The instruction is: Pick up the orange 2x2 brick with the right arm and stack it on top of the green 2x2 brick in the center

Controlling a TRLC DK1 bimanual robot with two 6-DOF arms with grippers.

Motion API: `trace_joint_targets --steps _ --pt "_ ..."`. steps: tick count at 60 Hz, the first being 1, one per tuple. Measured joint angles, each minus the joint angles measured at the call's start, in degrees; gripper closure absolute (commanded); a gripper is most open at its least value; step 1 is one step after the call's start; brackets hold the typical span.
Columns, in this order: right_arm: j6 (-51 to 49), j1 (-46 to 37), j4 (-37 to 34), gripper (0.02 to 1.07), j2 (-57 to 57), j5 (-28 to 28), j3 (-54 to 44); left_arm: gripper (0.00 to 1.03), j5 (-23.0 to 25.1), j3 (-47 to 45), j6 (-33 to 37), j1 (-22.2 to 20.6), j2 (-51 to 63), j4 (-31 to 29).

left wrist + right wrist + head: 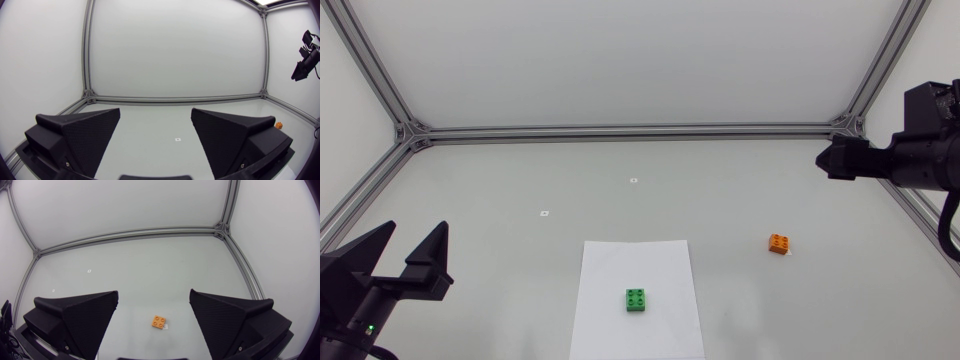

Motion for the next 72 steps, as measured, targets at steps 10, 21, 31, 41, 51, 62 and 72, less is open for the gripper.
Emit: trace_joint_targets --steps 10,21,31,41,51,62,72 --pt "-0.74 0.07 -5.25 0.06 5.97 -0.48 2.12 0.04 0.0 0.0 0.0 0.0 0.0 -0.02" --pt "-1.68 0.52 -12.02 0.06 12.07 -0.48 5.31 0.04 -0.02 0.0 0.0 0.02 0.0 -0.02" --pt "-0.13 0.79 -17.42 0.06 18.25 -0.39 9.09 0.04 -0.02 0.0 0.02 0.0 0.0 -0.02" --pt "4.63 0.79 -21.33 0.06 24.79 0.48 12.83 0.04 -0.02 0.0 0.02 0.02 0.0 -0.02" --pt "9.35 0.79 -24.02 0.06 28.44 1.62 14.36 0.04 -0.02 0.0 0.02 0.0 0.0 -0.02" --pt "13.64 0.79 -25.42 0.06 32.54 1.92 15.78 0.04 -0.02 0.0 0.0 0.0 0.0 -0.02" --pt "17.14 1.4 -25.57 0.06 34.91 1.95 15.78 0.04 0.0 0.0 0.02 0.0 0.0 0.0"
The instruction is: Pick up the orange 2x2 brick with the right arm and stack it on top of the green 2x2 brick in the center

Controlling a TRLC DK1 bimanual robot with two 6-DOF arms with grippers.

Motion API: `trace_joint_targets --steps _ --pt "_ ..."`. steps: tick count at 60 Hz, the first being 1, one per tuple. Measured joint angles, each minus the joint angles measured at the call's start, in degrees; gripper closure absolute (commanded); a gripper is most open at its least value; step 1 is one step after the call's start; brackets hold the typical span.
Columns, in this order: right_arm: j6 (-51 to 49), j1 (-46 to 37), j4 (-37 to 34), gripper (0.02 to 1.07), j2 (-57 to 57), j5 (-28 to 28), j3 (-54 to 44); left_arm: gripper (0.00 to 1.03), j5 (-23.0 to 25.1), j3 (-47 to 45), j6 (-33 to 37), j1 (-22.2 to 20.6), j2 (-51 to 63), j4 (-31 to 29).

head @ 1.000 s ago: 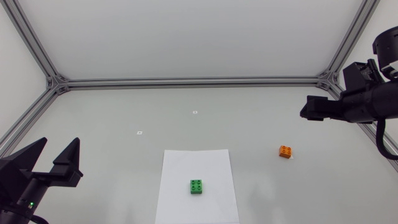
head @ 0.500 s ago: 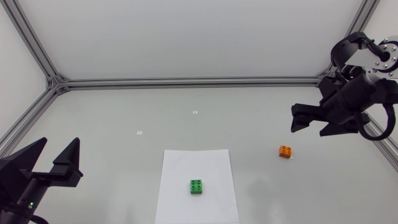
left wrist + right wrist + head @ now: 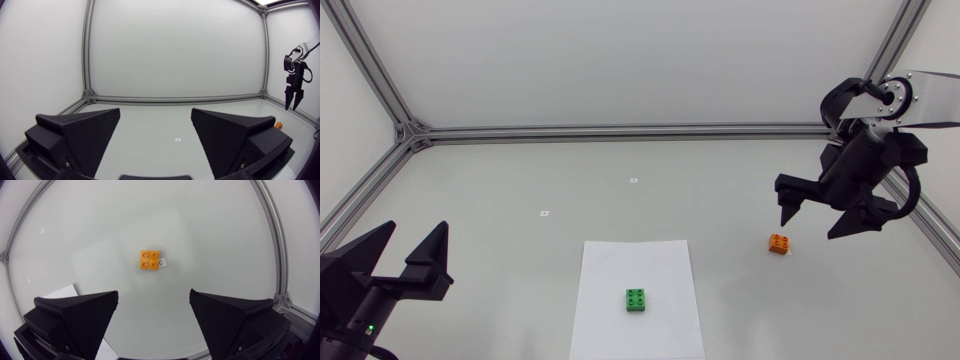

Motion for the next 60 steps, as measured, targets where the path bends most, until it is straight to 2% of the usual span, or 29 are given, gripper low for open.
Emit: trace_joint_targets --steps 18,60 --pt "2.82 2.4 3.82 0.06 1.4 1.27 0.0 0.04 0.0 0.0 0.0 0.02 0.0 -0.02" --pt "2.6 0.81 11.19 0.07 11.08 1.49 -1.6 0.04 -0.02 0.0 -0.02 0.0 0.0 -0.02"
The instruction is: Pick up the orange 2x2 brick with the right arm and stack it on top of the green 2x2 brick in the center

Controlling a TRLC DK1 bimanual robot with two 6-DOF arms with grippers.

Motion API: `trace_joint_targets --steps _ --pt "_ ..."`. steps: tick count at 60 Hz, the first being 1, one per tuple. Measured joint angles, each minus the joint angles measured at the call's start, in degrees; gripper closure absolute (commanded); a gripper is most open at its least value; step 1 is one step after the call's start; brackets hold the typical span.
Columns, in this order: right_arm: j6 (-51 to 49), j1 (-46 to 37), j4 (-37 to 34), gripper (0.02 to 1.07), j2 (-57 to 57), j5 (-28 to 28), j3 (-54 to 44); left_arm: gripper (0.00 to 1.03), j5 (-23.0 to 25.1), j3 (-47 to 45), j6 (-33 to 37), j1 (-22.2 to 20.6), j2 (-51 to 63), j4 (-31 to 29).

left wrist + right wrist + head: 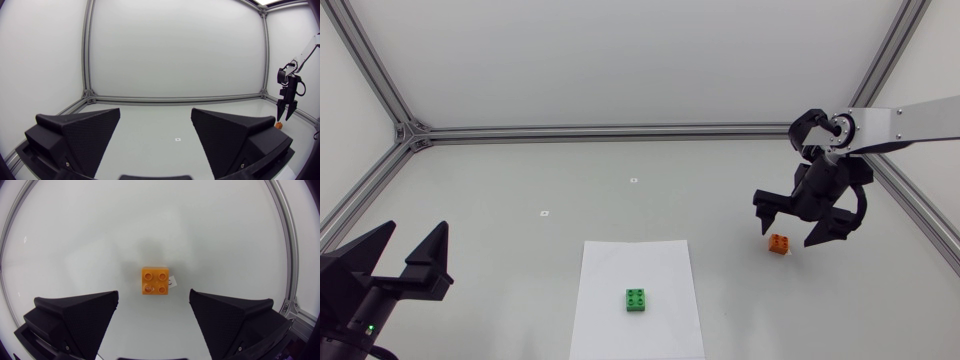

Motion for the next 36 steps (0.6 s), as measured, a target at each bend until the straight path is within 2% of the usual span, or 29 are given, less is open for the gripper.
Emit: trace_joint_targets --steps 24,36 --pt "-0.07 -0.48 4.85 0.07 4.09 -0.37 -1.14 0.04 0.02 0.0 0.02 0.0 0.0 0.0" --pt "-1.14 -0.87 6.1 0.14 4.33 -0.48 -1.68 0.04 0.02 0.0 0.02 0.0 0.0 0.0"
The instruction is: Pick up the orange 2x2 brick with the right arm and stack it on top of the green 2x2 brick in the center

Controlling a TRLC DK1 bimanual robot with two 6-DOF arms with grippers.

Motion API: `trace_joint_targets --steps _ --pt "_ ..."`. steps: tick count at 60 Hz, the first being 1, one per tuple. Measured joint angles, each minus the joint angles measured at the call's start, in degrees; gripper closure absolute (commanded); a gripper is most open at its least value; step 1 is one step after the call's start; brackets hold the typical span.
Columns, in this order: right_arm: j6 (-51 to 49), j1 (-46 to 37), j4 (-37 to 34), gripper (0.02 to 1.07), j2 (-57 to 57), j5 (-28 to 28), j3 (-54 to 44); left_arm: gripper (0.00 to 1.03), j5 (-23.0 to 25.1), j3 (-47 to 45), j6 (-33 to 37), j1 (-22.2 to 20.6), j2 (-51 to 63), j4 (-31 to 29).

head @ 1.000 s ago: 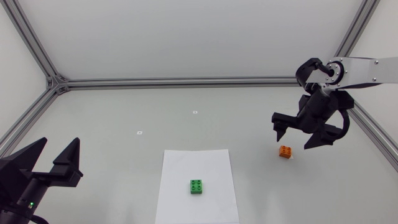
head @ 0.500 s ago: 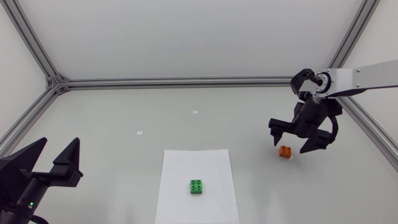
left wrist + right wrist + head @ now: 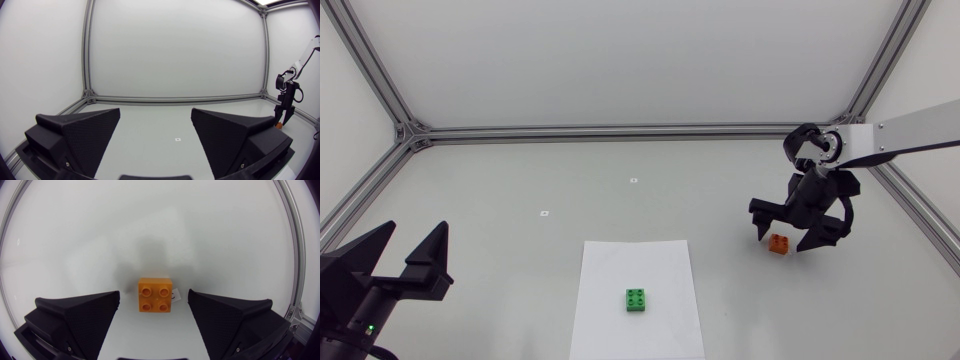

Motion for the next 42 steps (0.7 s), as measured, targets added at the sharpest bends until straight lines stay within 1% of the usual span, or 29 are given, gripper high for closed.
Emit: trace_joint_targets --steps 13,17,34,37,42 --pt "-0.39 0.02 0.68 0.17 0.0 -0.02 -0.2 0.04 -0.02 0.0 0.0 0.0 0.0 0.02" --pt "-0.39 0.02 0.9 0.21 0.0 -0.02 -0.2 0.04 0.0 0.0 0.0 0.0 0.0 0.0" --pt "-0.42 0.13 1.95 0.21 0.0 -0.17 -0.2 0.04 -0.02 0.0 -0.02 0.0 0.0 0.0" --pt "-0.46 0.13 1.97 0.25 0.0 -0.17 -0.2 0.04 0.0 0.0 0.0 0.02 0.0 0.0" --pt "-0.81 0.13 1.97 0.28 0.0 -0.17 -0.2 0.04 -0.02 0.0 -0.02 0.02 0.0 0.02"
